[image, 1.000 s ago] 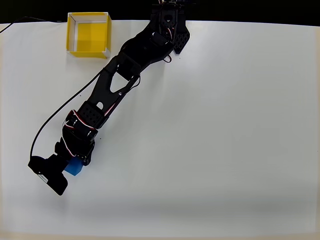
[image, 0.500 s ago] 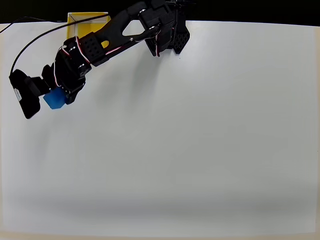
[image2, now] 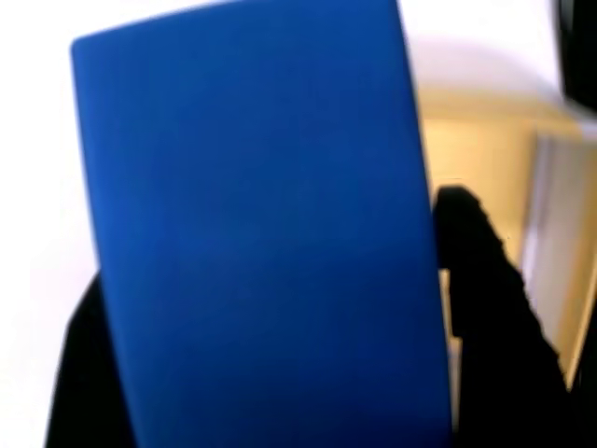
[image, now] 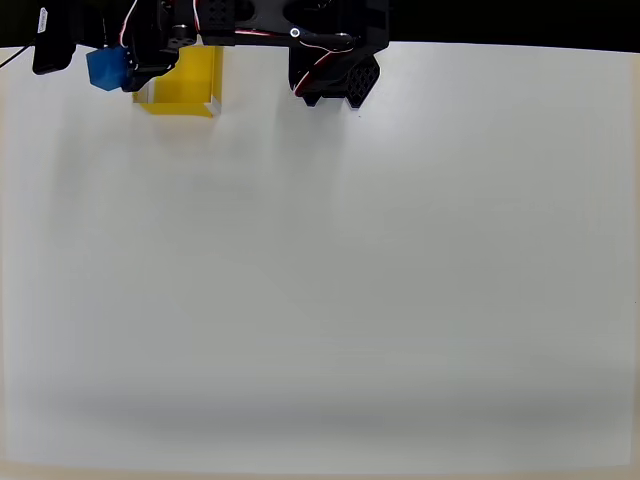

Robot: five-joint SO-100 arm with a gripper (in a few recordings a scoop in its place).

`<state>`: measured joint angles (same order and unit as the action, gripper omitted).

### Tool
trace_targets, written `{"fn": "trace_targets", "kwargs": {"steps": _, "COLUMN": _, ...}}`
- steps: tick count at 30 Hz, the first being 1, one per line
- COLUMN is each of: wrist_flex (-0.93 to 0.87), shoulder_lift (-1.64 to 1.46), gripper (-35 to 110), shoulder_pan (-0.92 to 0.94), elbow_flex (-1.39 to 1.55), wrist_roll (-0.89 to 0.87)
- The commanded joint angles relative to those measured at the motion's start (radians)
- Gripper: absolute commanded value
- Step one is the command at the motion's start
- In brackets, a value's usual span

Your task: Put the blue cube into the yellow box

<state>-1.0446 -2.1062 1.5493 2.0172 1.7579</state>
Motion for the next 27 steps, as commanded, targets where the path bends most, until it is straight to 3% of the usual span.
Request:
{"fn": "trace_targets", "kwargs": {"steps": 1, "wrist_flex": -0.017, "shoulder_lift": -0.127, "gripper": 15, "shoulder_pan": 0.064, "elbow_flex": 0.015, "wrist_roll": 0.000}}
{"fn": "trace_targets", "kwargs": {"steps": 27, "wrist_flex": 0.222, "shoulder_lift": -0.244, "gripper": 17, "shoulder_pan": 0.077, "elbow_flex": 0.437, "wrist_roll": -0.021}}
